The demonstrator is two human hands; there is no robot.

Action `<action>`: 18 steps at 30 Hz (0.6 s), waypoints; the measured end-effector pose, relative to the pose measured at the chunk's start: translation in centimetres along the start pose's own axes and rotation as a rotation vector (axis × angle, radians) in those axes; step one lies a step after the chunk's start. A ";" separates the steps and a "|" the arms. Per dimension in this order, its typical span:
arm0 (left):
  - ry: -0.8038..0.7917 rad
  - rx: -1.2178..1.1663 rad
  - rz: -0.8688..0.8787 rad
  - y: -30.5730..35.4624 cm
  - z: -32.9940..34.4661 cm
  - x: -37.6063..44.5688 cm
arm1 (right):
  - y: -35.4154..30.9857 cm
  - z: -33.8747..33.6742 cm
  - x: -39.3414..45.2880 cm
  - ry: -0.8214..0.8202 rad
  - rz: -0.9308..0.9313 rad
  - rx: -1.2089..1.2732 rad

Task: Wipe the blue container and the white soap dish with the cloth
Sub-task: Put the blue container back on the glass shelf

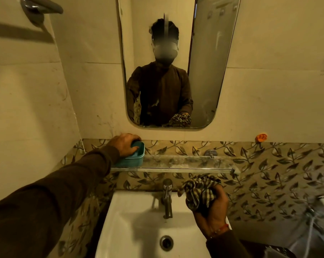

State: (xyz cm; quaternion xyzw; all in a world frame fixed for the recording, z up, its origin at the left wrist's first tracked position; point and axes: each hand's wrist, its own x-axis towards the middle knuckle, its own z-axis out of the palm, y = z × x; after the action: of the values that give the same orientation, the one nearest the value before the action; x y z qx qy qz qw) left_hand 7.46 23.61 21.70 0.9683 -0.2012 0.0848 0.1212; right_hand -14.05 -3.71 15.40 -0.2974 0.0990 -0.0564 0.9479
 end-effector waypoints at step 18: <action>0.557 0.188 0.258 5.0 0.9 0.2 | -5.6 -0.9 3.4 -0.096 -0.053 0.045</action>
State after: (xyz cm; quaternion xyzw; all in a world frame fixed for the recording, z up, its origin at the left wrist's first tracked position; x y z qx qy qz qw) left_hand 5.65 18.87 21.92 0.8814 -0.2727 0.3794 0.0697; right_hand -11.19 -9.34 17.41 -0.2809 0.0439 -0.0694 0.9562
